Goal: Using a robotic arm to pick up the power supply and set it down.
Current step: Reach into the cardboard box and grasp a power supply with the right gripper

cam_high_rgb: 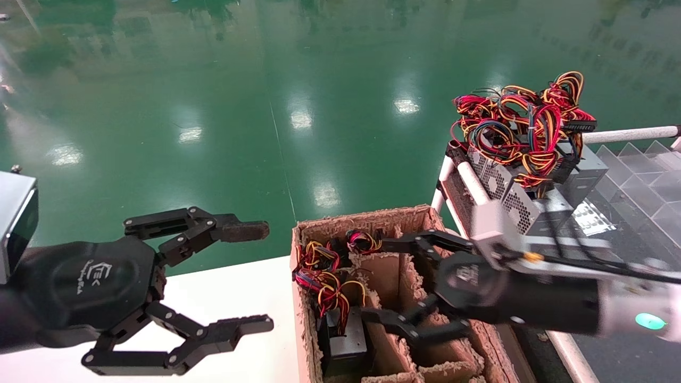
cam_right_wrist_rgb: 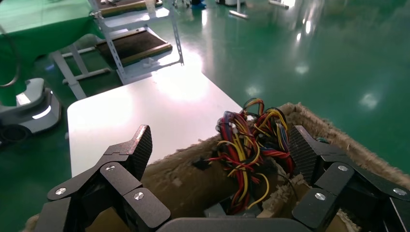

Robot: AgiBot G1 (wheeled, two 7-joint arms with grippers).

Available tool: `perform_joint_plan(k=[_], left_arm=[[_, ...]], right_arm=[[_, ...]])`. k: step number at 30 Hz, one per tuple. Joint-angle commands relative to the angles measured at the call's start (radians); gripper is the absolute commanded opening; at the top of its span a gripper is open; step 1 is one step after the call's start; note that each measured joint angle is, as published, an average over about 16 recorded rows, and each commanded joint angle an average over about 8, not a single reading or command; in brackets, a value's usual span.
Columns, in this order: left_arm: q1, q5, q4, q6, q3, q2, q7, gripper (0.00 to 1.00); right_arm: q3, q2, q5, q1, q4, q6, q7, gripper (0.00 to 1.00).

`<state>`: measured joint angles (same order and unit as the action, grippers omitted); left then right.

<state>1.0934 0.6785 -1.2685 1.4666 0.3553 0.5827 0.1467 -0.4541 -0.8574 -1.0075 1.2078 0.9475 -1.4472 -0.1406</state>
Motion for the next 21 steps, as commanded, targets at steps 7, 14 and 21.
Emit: perform_joint_plan(k=[7,14,21], left_arm=[[0.000,0.000,0.000,0.000,0.000,0.000,0.000,1.00],[0.000,0.000,0.000,0.000,0.000,0.000,0.000,1.00],[0.000,0.000,0.000,0.000,0.000,0.000,0.000,1.00]], right_arm=[[-0.080,-0.149,-0.098,0.107,-0.222,-0.035,0.051,0.08],[-0.107,-0.235,-0.131,0.148,-0.363,-0.047,0.125,0.00],[-0.107,-0.285,-0.132,0.160,-0.477,-0.042,0.201,0.00]])
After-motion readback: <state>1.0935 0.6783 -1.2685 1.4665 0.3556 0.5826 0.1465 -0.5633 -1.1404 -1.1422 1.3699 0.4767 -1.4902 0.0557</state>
